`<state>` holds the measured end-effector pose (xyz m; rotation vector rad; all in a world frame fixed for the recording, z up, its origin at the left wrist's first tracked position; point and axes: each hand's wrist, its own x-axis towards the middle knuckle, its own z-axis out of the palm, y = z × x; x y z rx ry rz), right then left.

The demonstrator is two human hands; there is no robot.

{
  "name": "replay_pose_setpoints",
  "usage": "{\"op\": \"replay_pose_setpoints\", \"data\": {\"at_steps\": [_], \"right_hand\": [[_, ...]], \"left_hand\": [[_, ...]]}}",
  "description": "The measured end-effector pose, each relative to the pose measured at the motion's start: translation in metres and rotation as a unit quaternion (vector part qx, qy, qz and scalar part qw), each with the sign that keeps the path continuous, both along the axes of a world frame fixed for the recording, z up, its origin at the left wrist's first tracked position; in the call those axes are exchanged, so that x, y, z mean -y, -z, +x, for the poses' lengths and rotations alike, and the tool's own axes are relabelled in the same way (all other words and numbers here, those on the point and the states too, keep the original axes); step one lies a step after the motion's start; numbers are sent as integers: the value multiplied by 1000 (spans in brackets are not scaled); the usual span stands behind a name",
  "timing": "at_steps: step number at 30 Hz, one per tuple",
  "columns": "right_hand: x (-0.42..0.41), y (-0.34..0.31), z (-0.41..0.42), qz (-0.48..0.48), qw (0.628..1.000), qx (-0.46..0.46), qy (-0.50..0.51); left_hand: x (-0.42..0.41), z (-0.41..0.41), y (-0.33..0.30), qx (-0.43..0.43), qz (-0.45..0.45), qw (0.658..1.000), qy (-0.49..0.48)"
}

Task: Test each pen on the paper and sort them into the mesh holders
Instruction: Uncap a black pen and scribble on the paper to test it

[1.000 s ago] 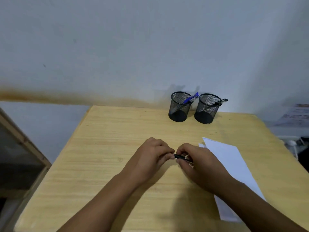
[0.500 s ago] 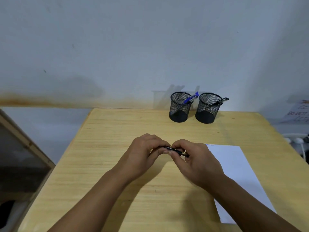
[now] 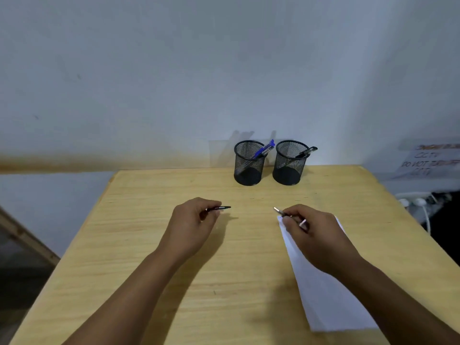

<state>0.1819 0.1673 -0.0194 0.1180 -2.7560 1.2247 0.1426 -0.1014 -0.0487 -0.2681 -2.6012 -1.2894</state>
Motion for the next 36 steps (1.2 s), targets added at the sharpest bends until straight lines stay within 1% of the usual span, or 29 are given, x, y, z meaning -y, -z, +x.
{"op": "replay_pose_setpoints", "data": {"at_steps": [2,4,6,8,11,13,16,18,21,23,25,26,28,31,33,36], "right_hand": [[-9,4,2,-70,996,43,30],[-15,9,5,-152,983,84,60],[-21,13,10,-224,966,95,86],[-27,19,13,-251,958,85,110],[-35,26,18,-262,951,80,141],[-41,30,20,-268,949,75,150],[-48,35,21,-295,943,50,146],[-53,36,20,-322,936,45,137],[-59,33,21,-401,908,52,111],[-64,34,21,-408,907,42,97],[-68,36,21,-358,930,20,74],[-71,40,21,-317,946,3,65],[-74,43,19,-277,958,-20,71],[-71,45,9,-294,945,-18,143],[-70,47,-1,-268,946,-4,183],[-67,49,-14,-214,957,-10,195]], "left_hand": [[-9,-4,9,21,-9,1000,-13],[-22,-7,18,40,-14,999,-20],[-37,-8,25,52,-6,997,-52],[-48,-8,28,55,-30,995,-83],[-52,-10,29,39,-138,986,-80],[-52,-11,28,31,-179,981,-73],[-55,-5,29,15,-166,983,-73],[-62,1,30,-30,-155,985,-67],[-81,13,31,-79,-147,986,28],[-94,18,33,-81,-140,983,86],[-105,17,34,-59,-146,980,122],[-110,16,34,-46,-163,977,133],[-115,13,35,-36,-216,965,143],[-117,11,41,-44,-274,949,152],[-117,11,44,-48,-285,946,150],[-118,12,45,-48,-293,944,142]]}}
